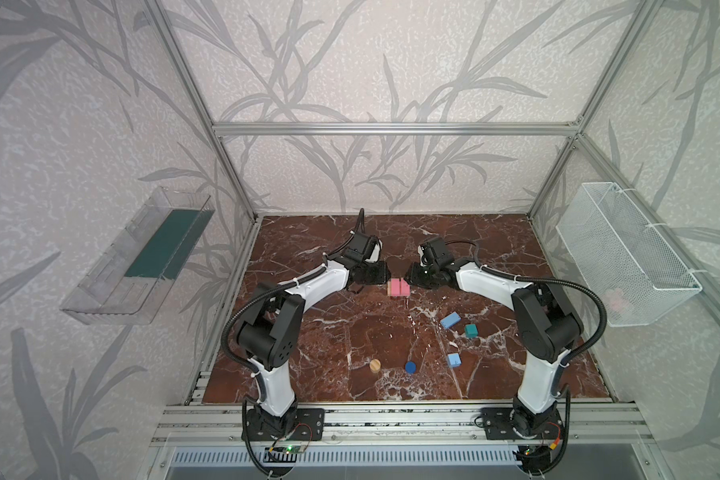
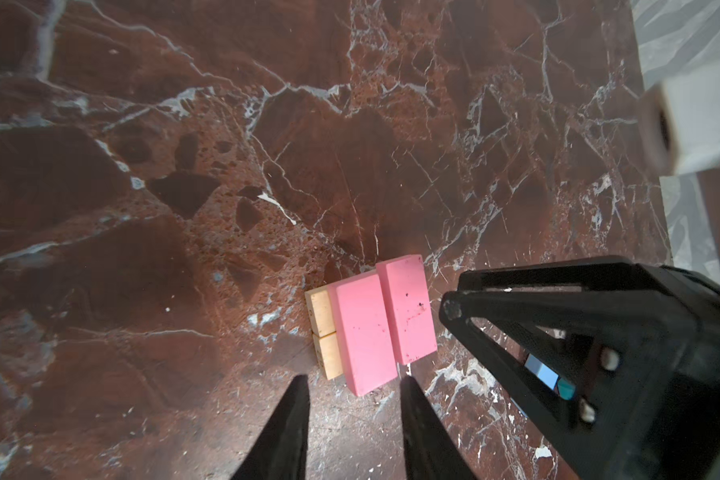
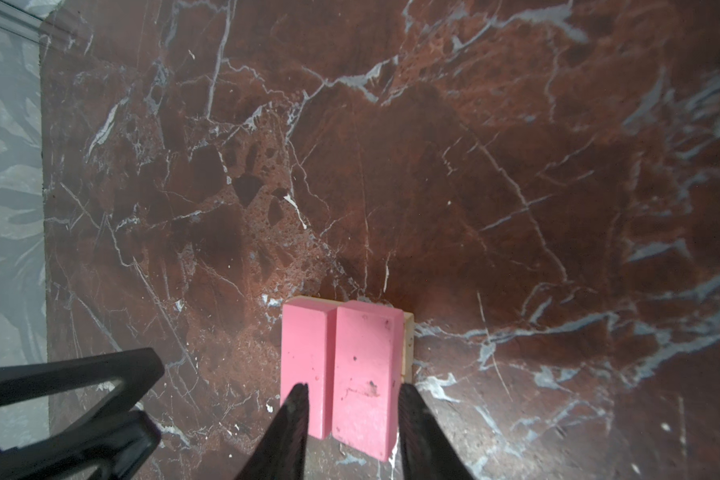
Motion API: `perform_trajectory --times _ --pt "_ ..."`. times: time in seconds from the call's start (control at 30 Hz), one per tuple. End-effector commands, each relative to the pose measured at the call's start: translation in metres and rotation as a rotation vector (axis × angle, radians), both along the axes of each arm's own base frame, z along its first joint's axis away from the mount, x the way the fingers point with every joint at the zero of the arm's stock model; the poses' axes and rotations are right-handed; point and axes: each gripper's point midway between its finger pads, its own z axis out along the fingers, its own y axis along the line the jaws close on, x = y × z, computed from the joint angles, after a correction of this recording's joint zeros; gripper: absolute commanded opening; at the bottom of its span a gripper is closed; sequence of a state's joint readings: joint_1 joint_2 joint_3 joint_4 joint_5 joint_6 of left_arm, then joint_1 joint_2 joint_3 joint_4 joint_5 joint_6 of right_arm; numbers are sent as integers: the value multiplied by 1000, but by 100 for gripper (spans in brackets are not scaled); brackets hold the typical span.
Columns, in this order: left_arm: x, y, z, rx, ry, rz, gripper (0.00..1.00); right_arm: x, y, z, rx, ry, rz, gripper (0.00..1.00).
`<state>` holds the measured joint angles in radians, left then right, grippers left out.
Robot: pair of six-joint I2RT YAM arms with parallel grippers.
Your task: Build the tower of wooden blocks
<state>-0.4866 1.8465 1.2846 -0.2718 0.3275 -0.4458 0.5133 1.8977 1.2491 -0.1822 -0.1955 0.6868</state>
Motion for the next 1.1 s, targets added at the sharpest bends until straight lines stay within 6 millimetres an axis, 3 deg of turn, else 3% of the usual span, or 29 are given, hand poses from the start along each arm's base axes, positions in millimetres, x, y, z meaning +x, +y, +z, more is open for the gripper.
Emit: perform_trajectory --times 0.0,0.37,1.07 --pt "-5 -3 -9 27 60 -26 35 -3 0 -12 3 24 5 37" --pt "-3 -9 -25 33 100 -29 34 -5 0 -19 3 44 0 36" --pt "-2 -19 -36 26 126 -47 30 -4 5 -23 22 57 13 33"
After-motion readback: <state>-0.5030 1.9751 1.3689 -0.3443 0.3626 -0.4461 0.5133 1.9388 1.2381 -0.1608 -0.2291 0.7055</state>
